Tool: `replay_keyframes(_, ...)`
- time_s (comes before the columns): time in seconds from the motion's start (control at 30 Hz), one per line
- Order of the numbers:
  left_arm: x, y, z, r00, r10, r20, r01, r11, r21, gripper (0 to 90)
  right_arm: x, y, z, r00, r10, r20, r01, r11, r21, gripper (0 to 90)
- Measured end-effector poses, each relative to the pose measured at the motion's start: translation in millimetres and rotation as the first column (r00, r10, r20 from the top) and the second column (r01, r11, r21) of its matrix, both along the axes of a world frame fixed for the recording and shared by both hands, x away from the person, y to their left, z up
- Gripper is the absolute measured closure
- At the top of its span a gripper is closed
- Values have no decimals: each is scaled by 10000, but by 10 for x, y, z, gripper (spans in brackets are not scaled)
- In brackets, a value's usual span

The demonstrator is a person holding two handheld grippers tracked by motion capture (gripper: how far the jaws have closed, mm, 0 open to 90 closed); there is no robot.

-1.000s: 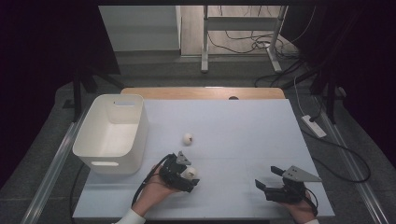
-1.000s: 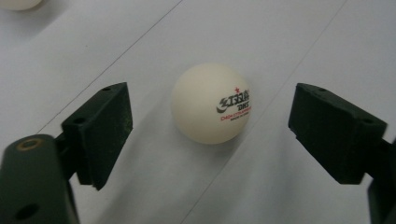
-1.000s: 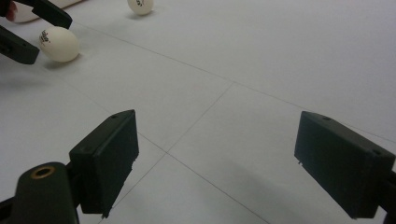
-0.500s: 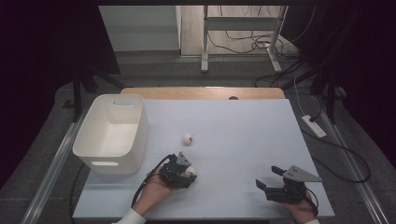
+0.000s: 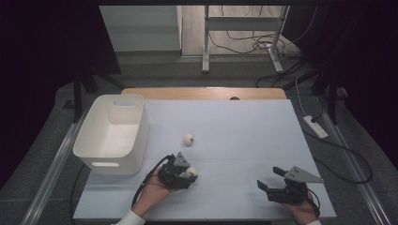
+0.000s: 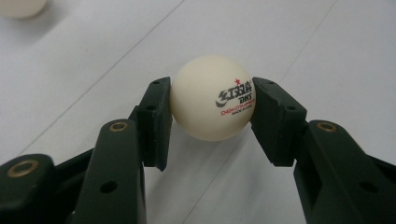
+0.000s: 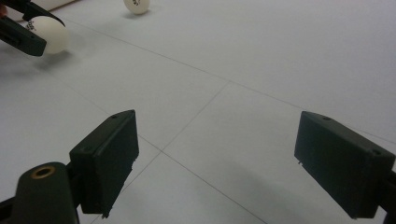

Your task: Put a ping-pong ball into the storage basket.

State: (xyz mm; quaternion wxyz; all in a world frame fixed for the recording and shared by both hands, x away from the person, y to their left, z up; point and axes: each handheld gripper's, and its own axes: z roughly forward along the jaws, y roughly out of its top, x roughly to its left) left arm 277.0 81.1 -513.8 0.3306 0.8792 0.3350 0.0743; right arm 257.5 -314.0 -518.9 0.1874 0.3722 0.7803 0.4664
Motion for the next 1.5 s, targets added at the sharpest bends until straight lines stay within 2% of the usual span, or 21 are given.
replay_keyframes(0.17,-27,23,50,9997,-26,224,32,9996,-272,510,0,0,0,10000,-9,4,9,10000,-2,138)
replay_keyframes(0.27,-57,59,110,9985,78,540,-43,9978,-656,510,4,1,-7,10000,-6,-16,6,10000,-25,137)
replay_keyframes(0.3,-57,59,110,9985,78,540,-43,9978,-656,510,4,1,-7,10000,-6,-16,6,10000,-25,137)
replay_keyframes(0.5,-88,151,202,9948,242,990,-95,9892,-1460,510,3,-2,-6,10000,3,13,-3,10000,-18,138)
replay_keyframes(0.67,-96,216,238,9931,365,1118,-139,9805,-1961,510,4,-1,-7,10000,-11,4,11,10000,-13,138)
replay_keyframes(1.0,-114,251,270,9907,418,1296,-121,9750,-2220,510,4,-5,-9,10000,-20,-17,20,10000,-47,138)
replay_keyframes(1.03,-124,259,284,9892,452,1394,-117,9726,-2321,510,4,-5,-9,10000,-16,-21,16,10000,-43,138)
replay_keyframes(1.3,-163,299,364,9820,569,1802,-99,9678,-2515,510,4,-8,-8,10000,-10,-21,10,10000,-14,138)
replay_keyframes(1.4,-187,331,408,9762,664,2065,-91,9637,-2669,509,5,-8,-9,10000,-15,-30,15,10000,-20,138)
replay_keyframes(1.5,-201,349,435,9739,707,2155,-90,9614,-2750,510,4,-7,-9,10000,-23,-16,23,10000,-21,138)
